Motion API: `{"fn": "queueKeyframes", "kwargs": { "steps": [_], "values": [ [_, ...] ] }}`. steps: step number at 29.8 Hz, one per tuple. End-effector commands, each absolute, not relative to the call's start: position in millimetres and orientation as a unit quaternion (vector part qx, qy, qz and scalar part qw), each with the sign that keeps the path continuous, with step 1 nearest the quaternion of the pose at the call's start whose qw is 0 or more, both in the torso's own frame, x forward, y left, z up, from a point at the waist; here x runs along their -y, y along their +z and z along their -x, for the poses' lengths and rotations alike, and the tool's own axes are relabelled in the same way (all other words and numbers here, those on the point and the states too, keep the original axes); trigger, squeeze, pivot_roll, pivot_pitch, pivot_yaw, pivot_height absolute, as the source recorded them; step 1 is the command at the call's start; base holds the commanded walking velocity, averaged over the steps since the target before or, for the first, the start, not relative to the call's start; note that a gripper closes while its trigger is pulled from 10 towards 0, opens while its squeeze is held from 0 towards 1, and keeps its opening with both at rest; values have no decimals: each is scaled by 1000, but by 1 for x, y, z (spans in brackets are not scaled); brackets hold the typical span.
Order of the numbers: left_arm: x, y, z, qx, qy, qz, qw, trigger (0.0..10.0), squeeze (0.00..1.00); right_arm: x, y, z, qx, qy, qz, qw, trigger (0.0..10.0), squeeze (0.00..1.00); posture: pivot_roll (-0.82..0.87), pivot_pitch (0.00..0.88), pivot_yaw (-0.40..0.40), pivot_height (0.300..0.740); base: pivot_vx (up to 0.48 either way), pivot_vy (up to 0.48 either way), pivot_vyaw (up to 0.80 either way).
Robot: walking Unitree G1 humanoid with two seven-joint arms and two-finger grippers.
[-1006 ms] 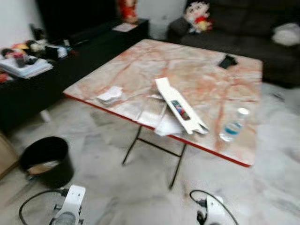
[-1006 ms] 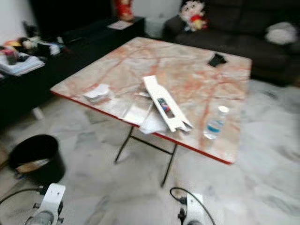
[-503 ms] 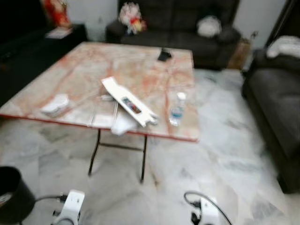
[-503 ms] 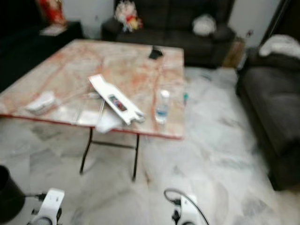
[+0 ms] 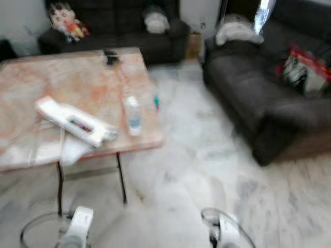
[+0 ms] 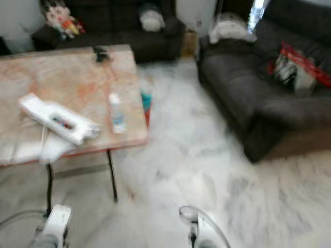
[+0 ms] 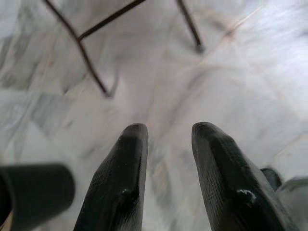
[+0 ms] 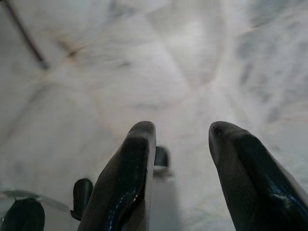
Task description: Picking trash to rubbish bin
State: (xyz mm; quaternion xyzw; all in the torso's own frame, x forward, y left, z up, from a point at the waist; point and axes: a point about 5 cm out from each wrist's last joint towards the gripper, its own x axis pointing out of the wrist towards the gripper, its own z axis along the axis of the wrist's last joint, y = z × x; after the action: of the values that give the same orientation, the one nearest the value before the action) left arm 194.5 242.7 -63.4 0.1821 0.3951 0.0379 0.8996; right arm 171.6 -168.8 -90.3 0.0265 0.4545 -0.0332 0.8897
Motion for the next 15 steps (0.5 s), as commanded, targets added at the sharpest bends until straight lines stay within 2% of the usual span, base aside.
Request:
{"fn": "queueKeyframes", "kwargs": {
  "steps": [1, 3, 9, 15],
  "values": [
    [-249, -62, -193, -396, 41, -192, 897, 10000, 0, 163, -90, -173, -453, -29, -33, 890, 10000, 0, 199, 0, 22, 740, 0, 0, -763],
    [-249, -62, -193, -396, 41, -192, 897, 10000, 0, 163, -89, -174, -449, -30, -34, 892, 10000, 0, 200, 0, 20, 740, 0, 0, -584],
    [-249, -61, -195, -392, 44, -195, 898, 10000, 0, 164, -89, -175, -445, -32, -36, 894, 10000, 0, 200, 0, 20, 740, 0, 0, 0],
    [-244, -51, -211, -346, 38, -199, 916, 10000, 0, 165, -83, -185, -419, -22, -20, 907, 10000, 0, 197, 0, 23, 740, 0, 0, 0]
  ]
}}
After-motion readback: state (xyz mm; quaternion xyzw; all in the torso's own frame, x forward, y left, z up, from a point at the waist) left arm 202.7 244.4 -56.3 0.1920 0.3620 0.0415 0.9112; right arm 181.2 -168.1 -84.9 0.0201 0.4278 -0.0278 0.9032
